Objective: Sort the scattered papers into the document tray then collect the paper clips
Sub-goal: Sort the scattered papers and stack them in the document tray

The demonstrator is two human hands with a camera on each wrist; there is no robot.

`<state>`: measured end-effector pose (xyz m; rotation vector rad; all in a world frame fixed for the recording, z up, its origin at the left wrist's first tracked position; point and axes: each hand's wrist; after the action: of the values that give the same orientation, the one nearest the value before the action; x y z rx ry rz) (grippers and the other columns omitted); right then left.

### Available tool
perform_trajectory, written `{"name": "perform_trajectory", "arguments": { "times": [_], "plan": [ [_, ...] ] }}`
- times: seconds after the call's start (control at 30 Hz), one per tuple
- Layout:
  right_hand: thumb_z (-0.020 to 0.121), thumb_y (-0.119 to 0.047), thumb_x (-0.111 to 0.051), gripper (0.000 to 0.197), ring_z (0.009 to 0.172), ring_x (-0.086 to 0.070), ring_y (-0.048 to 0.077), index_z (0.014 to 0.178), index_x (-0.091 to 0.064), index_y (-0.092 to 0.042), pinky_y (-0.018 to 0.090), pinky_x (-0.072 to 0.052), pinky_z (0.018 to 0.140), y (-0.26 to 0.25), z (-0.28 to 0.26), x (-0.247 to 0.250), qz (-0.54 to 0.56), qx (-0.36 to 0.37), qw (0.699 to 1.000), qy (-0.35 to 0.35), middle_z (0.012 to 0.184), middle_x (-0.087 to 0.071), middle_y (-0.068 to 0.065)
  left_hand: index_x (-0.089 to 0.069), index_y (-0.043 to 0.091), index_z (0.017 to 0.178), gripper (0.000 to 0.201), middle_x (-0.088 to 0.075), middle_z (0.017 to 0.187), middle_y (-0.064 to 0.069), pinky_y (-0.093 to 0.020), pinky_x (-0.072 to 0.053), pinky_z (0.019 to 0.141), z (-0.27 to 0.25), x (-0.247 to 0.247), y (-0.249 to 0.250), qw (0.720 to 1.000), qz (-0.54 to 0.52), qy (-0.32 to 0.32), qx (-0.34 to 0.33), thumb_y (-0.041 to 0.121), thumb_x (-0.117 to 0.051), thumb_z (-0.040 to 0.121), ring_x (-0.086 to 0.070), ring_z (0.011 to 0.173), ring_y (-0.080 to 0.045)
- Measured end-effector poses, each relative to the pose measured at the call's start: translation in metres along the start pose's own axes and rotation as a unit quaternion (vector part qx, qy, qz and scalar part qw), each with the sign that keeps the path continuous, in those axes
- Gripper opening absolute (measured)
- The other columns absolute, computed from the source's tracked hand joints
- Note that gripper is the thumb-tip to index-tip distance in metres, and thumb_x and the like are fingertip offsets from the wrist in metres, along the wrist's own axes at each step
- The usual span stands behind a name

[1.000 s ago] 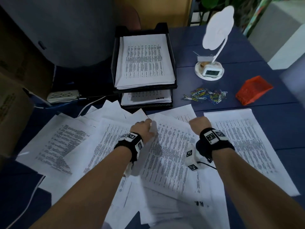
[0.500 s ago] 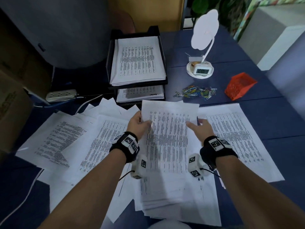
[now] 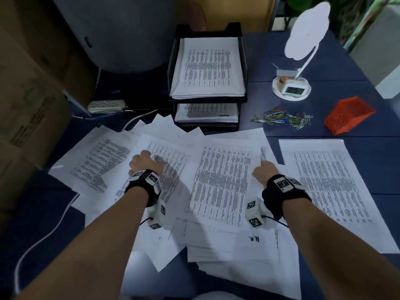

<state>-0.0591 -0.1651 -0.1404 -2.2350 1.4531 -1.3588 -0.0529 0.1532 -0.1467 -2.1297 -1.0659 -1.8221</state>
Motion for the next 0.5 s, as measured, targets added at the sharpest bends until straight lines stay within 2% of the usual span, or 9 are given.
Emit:
{"name": "perform_trajectory", "arguments": {
  "times": [0.03,0.07,0.13,0.17,0.23,0.33,0.47,0.5],
  "plan": [
    [0.096,-0.001,-0.039,0.035,0.126,-0.045,0.032,0.129,-0.048,0.006,0.031,-0.036,0.1,-0.002,-0.001,0.0,0.013,-0.013,1.0,0.003,0.137,-0.048,0.02,-0.043,0.015,0.133,0.056,-0.045,0.133,-0.018,-0.05,-0.043,0.097,0.006,0.006,-0.011,0.999,0.023,-0.008,0.023,0.043,-0.057,0.086,-0.044,0.12,-0.036],
    [0.098,0.0,-0.034,0.035,0.13,-0.041,0.03,0.13,-0.048,0.004,0.031,-0.032,0.105,-0.009,-0.008,0.003,-0.033,-0.008,0.999,-0.01,0.139,-0.046,0.017,-0.039,0.014,0.136,0.063,-0.042,0.136,-0.018,-0.051,-0.042,0.099,0.012,0.013,-0.02,0.998,0.039,-0.015,0.04,0.048,-0.058,0.085,-0.043,0.122,-0.036],
    [0.099,0.001,-0.031,0.035,0.132,-0.039,0.029,0.128,-0.051,0.003,0.031,-0.03,0.108,-0.008,-0.007,0.001,-0.165,0.055,0.984,-0.027,0.139,-0.046,0.016,-0.032,0.013,0.141,0.078,-0.037,0.141,-0.021,-0.053,-0.04,0.101,0.022,0.021,-0.034,0.996,0.059,-0.037,0.056,0.055,-0.061,0.082,-0.04,0.127,-0.038],
    [0.098,0.0,-0.032,0.035,0.131,-0.04,0.03,0.128,-0.051,0.004,0.031,-0.031,0.107,-0.008,-0.003,-0.002,-0.167,0.04,0.985,-0.029,0.139,-0.046,0.017,-0.029,0.012,0.143,0.086,-0.035,0.143,-0.021,-0.053,-0.04,0.102,0.024,0.024,-0.037,0.995,0.063,-0.051,0.055,0.057,-0.064,0.079,-0.039,0.128,-0.039],
    [0.096,-0.002,-0.038,0.037,0.128,-0.044,0.034,0.13,-0.048,0.006,0.034,-0.035,0.103,-0.01,0.004,-0.004,-0.074,-0.004,0.997,-0.008,0.136,-0.048,0.022,-0.023,0.012,0.146,0.097,-0.032,0.146,-0.022,-0.053,-0.039,0.102,0.028,0.028,-0.037,0.993,0.072,-0.076,0.047,0.057,-0.07,0.074,-0.037,0.13,-0.041],
    [0.093,-0.004,-0.042,0.04,0.125,-0.046,0.037,0.13,-0.047,0.008,0.035,-0.039,0.098,-0.016,0.001,-0.005,-0.111,-0.015,0.994,-0.015,0.133,-0.049,0.026,-0.023,0.011,0.146,0.103,-0.033,0.147,-0.021,-0.053,-0.038,0.104,0.036,0.028,-0.034,0.992,0.082,-0.092,0.019,0.054,-0.076,0.069,-0.035,0.133,-0.039],
    [0.097,-0.003,-0.033,0.036,0.131,-0.04,0.033,0.128,-0.051,0.005,0.031,-0.031,0.106,-0.017,0.002,-0.006,-0.145,-0.018,0.989,-0.019,0.142,-0.04,0.023,-0.026,0.013,0.143,0.101,-0.038,0.143,-0.019,-0.052,-0.041,0.101,0.047,0.025,-0.031,0.993,0.074,-0.095,-0.002,0.048,-0.081,0.065,-0.041,0.129,-0.039],
    [0.097,-0.003,-0.033,0.036,0.131,-0.04,0.033,0.127,-0.051,0.005,0.031,-0.031,0.106,-0.016,0.004,-0.005,-0.105,-0.019,0.994,-0.002,0.142,-0.04,0.023,-0.026,0.014,0.144,0.103,-0.037,0.143,-0.02,-0.052,-0.042,0.101,0.049,0.026,-0.029,0.993,0.075,-0.095,-0.004,0.047,-0.082,0.065,-0.041,0.128,-0.04]
  ]
}}
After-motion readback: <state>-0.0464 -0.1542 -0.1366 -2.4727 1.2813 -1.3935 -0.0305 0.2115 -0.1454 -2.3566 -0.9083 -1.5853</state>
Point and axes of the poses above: each hand's wrist, its own z-axis towards the middle knuckle, its own x-axis out of the back of the hand, y = z × x
